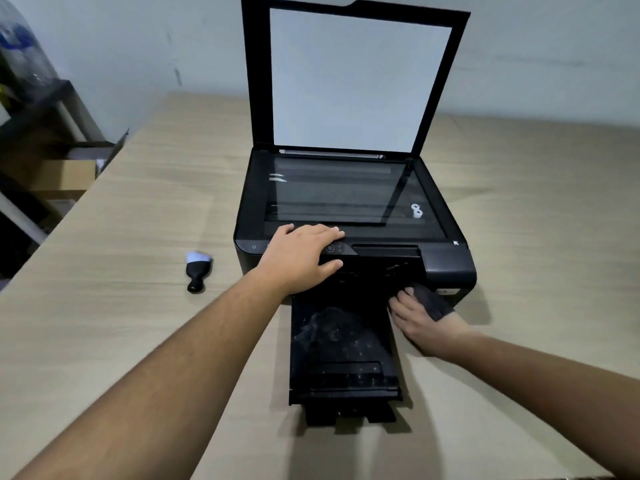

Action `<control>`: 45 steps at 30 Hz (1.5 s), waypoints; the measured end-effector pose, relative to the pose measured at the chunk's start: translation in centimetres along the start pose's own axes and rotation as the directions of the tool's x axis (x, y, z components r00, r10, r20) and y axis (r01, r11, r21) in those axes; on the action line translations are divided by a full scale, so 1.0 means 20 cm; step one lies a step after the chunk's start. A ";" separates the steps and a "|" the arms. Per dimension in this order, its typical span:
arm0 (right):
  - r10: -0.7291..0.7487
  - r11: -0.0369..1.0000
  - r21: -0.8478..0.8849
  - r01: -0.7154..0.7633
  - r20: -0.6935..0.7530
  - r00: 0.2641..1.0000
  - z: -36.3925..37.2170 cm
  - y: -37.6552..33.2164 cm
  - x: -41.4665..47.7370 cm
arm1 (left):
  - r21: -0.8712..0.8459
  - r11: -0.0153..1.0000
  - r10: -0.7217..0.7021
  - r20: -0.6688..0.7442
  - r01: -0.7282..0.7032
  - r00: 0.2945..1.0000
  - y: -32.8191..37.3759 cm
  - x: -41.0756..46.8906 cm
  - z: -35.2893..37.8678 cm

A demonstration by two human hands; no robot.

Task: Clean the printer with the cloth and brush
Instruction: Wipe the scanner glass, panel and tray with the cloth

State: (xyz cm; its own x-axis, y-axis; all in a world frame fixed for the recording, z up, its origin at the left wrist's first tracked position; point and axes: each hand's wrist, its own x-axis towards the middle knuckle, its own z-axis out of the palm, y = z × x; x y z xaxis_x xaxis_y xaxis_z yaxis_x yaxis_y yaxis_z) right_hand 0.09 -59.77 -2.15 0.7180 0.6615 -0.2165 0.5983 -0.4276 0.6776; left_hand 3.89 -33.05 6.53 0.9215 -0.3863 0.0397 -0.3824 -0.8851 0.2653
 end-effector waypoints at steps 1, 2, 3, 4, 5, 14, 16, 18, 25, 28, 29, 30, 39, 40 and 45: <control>0.046 0.996 0.087 -0.037 -0.101 0.994 -0.05 0.06 0.00 | 0.001 1.000 0.000 -0.006 0.000 1.000 0.00 0.00 0.00; 0.087 0.983 0.173 -0.056 -0.174 0.981 -0.11 0.12 0.00 | 0.002 1.000 0.000 -0.012 0.000 1.000 0.00 0.00 0.00; 0.105 0.970 0.235 -0.055 -0.205 0.973 -0.16 0.19 0.00 | 0.005 1.000 0.000 -0.017 0.000 1.000 0.01 0.00 0.00; 0.110 0.964 0.260 -0.051 -0.218 0.970 -0.21 0.25 -0.01 | 0.009 1.000 0.000 -0.024 0.000 1.000 0.01 0.01 0.00; 0.102 0.964 0.262 -0.043 -0.216 0.971 -0.23 0.28 -0.01 | 0.011 1.000 -0.002 -0.029 0.002 1.000 0.01 0.01 -0.01; -0.054 0.990 0.130 0.061 -0.055 0.997 0.07 0.08 -0.21 | 0.022 1.000 -0.009 -0.022 0.009 1.000 0.03 0.00 -0.01; -0.034 0.988 0.149 0.050 -0.107 0.994 0.05 0.10 -0.22 | 0.031 1.000 -0.005 -0.021 0.005 1.000 0.03 -0.01 -0.01; 0.009 0.999 0.050 -0.002 -0.156 0.988 0.00 0.08 -0.16 | 0.032 0.999 -0.008 -0.030 0.009 1.000 0.03 -0.01 -0.01; -0.023 1.000 0.007 0.022 0.182 0.983 0.00 -0.12 0.05 | 0.037 0.999 -0.021 -0.022 0.021 1.000 0.04 -0.01 -0.01; -0.133 0.990 0.056 0.127 0.124 0.983 0.07 -0.06 -0.09 | 0.039 0.999 -0.022 -0.018 0.023 1.000 0.04 -0.01 -0.01; -0.142 0.988 0.065 0.138 0.049 0.989 0.09 -0.01 -0.14 | 0.039 0.999 -0.021 -0.015 0.022 1.000 0.04 -0.01 -0.01; -0.139 0.986 0.086 0.144 -0.065 0.988 0.12 0.03 -0.18 | 0.042 0.999 -0.018 -0.015 0.019 1.000 0.04 -0.01 -0.01; 0.117 0.982 0.183 -0.049 -0.384 0.916 0.19 0.18 -0.33 | 0.067 0.997 -0.026 -0.024 0.027 0.999 0.06 -0.01 -0.01; 0.124 0.975 0.211 -0.063 -0.291 0.949 0.22 0.15 -0.36 | 0.071 0.997 -0.027 -0.025 0.028 0.999 0.06 -0.01 -0.01; 0.465 0.783 0.592 -0.194 -0.347 0.815 0.17 0.14 -0.43 | 0.084 0.996 -0.031 -0.038 0.034 0.999 0.07 -0.01 0.00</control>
State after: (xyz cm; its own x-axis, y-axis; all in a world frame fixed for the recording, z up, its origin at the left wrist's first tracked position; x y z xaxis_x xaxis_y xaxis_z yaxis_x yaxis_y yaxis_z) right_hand -3.27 -68.80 -0.71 0.7394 0.5541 0.3825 0.5392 -0.8275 0.1565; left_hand 3.27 -34.17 6.97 0.9349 -0.3482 0.0682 -0.3548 -0.9166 0.1843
